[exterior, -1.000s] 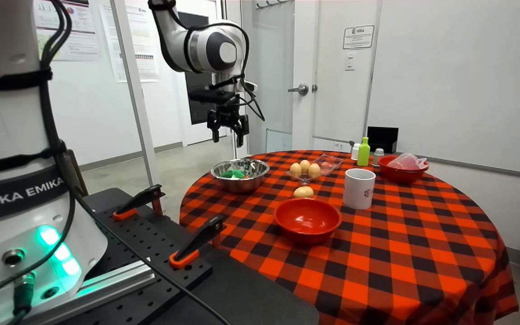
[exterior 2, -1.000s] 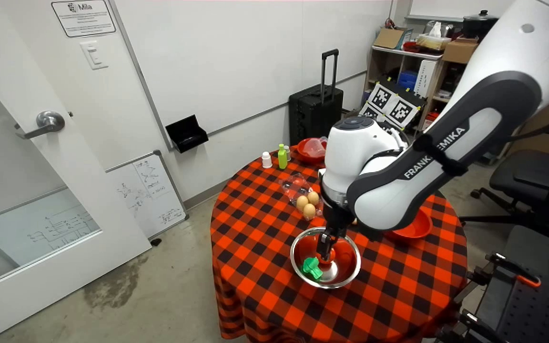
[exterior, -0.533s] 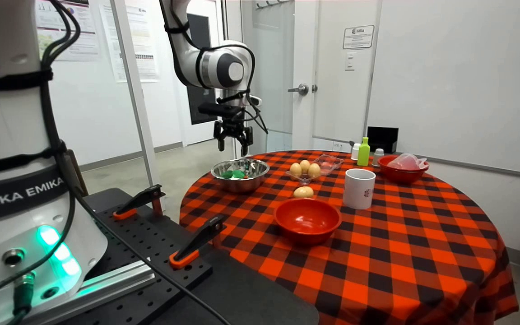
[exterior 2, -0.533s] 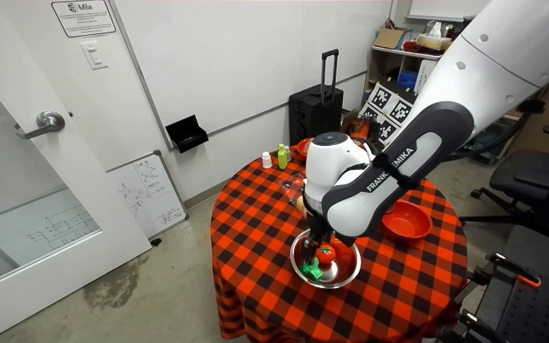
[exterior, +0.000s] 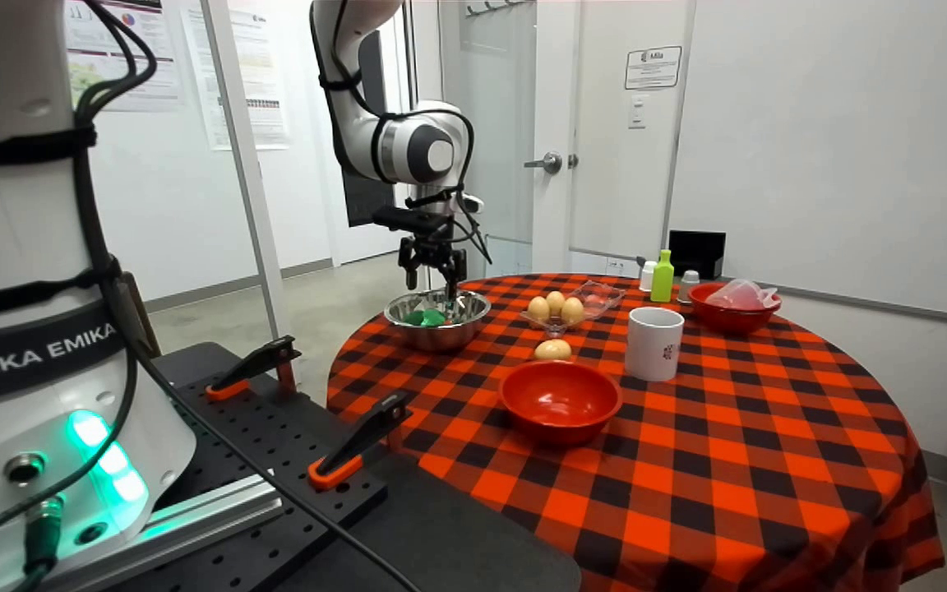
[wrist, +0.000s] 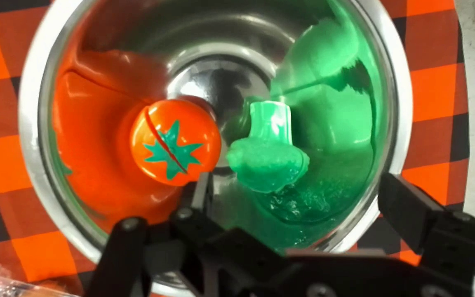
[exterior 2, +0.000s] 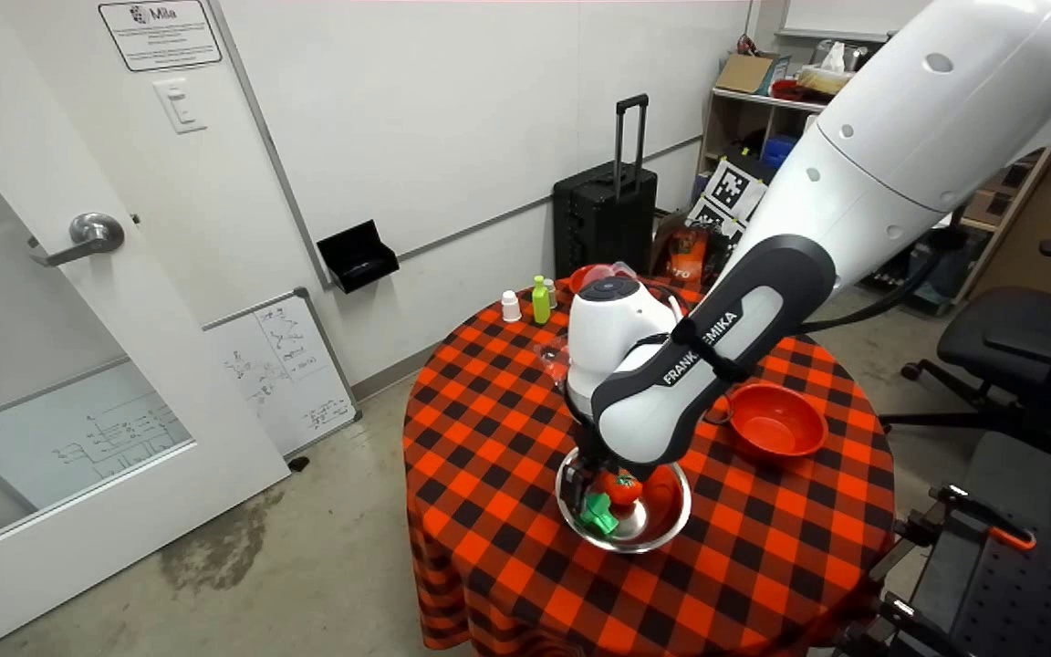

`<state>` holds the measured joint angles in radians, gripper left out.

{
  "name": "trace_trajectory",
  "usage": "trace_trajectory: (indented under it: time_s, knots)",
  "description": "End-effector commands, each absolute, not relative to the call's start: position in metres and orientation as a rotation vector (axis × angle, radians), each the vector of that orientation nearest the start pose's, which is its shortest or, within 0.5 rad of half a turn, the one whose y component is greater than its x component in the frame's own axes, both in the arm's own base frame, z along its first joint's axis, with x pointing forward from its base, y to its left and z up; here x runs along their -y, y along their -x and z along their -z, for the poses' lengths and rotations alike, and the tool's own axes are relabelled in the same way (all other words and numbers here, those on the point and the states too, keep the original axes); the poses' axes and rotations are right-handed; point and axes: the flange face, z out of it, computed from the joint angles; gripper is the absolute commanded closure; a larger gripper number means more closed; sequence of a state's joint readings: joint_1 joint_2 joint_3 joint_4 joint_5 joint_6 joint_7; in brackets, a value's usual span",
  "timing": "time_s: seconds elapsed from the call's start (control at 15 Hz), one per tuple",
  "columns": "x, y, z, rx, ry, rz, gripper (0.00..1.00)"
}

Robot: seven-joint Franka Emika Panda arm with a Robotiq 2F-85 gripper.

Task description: Pick up the green toy from the silver bowl and put it on the table.

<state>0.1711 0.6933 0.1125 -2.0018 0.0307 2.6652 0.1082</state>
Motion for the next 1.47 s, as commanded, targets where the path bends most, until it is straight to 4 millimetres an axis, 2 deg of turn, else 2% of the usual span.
trace_trajectory:
  time_s: [0.0, 0.4, 0.73, 0.8, 1.27, 1.4]
  knots:
    - [-0.171, -0.580, -0.092, 0.135, 3.060, -0.088, 0.00]
    - [-0.168, -0.586, -0.080, 0.085, 3.057, -0.098, 0.00]
    - [-0.164, -0.586, -0.076, 0.060, 3.056, -0.100, 0.08]
    - [-0.164, -0.586, -0.075, 0.055, 3.055, -0.101, 0.13]
    - [-0.164, -0.585, -0.071, 0.033, 3.052, -0.114, 0.13]
    - [-0.163, -0.585, -0.070, 0.034, 3.052, -0.116, 0.18]
